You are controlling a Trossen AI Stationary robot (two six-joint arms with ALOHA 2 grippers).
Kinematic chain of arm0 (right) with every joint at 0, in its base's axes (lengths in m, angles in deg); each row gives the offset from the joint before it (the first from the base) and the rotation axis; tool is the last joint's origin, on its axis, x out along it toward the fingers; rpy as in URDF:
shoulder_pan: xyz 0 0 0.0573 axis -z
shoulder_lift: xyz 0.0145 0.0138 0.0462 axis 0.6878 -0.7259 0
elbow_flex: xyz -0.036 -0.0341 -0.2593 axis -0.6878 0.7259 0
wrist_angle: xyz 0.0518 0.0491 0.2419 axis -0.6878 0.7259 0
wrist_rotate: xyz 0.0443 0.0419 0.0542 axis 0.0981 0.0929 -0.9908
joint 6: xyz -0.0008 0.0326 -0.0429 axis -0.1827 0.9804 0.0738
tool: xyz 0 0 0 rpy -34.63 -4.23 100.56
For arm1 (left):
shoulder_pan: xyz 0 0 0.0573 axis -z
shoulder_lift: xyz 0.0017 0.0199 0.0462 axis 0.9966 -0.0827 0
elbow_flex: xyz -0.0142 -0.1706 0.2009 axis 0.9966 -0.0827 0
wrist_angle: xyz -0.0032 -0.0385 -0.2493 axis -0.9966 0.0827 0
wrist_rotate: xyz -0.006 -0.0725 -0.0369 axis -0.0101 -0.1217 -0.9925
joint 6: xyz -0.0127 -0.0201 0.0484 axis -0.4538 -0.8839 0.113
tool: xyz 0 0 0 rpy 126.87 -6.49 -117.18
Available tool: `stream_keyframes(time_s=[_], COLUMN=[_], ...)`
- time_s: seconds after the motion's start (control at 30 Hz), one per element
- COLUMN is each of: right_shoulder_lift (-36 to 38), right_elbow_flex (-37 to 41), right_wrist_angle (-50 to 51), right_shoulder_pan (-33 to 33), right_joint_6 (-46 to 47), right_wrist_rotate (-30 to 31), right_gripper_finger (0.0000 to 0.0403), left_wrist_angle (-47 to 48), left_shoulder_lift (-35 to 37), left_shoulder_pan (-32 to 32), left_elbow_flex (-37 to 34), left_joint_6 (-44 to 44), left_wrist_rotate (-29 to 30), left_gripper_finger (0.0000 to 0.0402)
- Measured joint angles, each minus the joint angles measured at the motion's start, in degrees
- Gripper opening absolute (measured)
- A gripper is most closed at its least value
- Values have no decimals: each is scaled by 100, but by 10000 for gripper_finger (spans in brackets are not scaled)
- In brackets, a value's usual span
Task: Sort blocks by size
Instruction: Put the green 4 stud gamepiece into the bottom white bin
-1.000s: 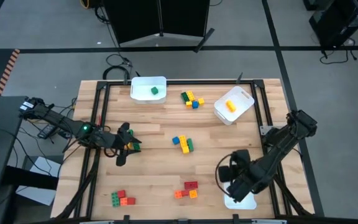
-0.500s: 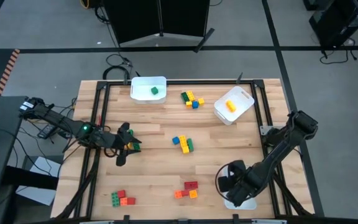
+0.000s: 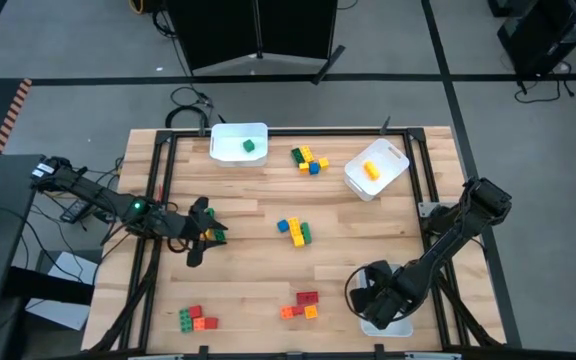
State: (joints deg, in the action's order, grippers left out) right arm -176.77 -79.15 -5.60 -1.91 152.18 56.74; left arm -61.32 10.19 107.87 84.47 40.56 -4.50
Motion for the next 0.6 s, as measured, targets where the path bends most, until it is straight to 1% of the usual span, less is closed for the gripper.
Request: stream_keyframes(time_s=[0.3,0.6], right_shoulder_lift=[0,0], right_elbow_flex=[1,-1], right_wrist_angle=[53,238], right_shoulder_pan=[0,0], right_joint_6=[-255,-80], right_wrist_rotate=[0,-2], right_gripper_finger=[134,143], left_wrist_angle=[0,0], left_shoulder_lift=[0,0], left_shoulder_pan=[0,0], left_elbow_flex=[0,0], left_joint_6=[0,0], left_wrist_rotate=[0,0], left_gripper_finger=[203,203])
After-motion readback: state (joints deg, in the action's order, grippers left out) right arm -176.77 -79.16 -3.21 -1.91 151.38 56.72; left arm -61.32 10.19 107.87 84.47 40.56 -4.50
